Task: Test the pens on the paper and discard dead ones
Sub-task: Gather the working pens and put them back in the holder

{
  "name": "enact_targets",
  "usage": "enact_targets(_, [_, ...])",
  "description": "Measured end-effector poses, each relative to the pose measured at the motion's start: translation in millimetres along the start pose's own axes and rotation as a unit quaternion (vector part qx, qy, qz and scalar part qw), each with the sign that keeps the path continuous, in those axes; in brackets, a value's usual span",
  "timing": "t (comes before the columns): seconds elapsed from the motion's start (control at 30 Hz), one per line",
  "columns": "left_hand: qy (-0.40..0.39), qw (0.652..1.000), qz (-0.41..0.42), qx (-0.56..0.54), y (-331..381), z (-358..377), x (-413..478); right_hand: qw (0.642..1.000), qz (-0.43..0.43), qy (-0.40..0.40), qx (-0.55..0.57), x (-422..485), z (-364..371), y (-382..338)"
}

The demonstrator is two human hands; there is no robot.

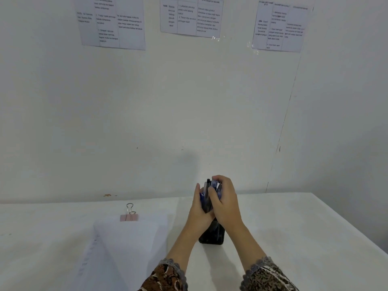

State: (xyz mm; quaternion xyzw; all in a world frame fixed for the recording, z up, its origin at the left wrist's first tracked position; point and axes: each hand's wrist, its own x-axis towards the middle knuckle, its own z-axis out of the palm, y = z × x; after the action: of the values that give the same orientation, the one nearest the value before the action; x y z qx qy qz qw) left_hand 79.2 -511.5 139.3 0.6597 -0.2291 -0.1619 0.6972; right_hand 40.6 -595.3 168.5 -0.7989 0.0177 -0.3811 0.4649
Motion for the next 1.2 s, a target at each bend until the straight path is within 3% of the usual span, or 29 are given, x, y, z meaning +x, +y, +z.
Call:
enact_targets(0.23, [-0.028, 1.0, 0.006, 0.008, 1, -3, -5, 0.995, -0.034, -0.097, 0.004, 2, -9, -1])
enact_targets(0.4, [-0.022, 1.0, -0.006, -0.018, -6, -6, -1, 0.975, -0.054, -0.15, -0.153, 16, -16, -7])
enact_targets(0.47, [-0.01, 1.0, -0.005, -0.021, -8, -5, 1, 0.973, -0.028, -0.179, -0.145, 20, -15, -6])
enact_targets(0.7, [0.012, 0.999, -0.027, -0.02, -9, -5, -1, 0.98, -0.05, -0.151, -0.124, 26, -9, -4])
enact_targets(0.83, [0.017, 0.999, 0.004, -0.042, -6, -6, -3, 0.93, -0.054, -0.238, -0.273, 27, -14, -12])
enact_targets(0.87, [0.012, 0.999, 0.02, -0.045, -5, -6, -5, 0.934, -0.031, -0.256, -0.249, 28, -16, -14])
enact_targets(0.93, [0.018, 0.998, 0.055, -0.006, -1, -4, -8, 0.962, 0.057, -0.257, -0.075, 25, -23, -17])
enact_targets(1.03, [0.045, 0.984, 0.114, 0.131, 7, -1, -12, 0.968, 0.128, -0.163, 0.139, 17, -31, -9])
enact_targets(1.2, [0.063, 0.963, 0.158, 0.206, 21, 8, -2, 0.964, 0.129, -0.068, 0.225, -1, -29, 22])
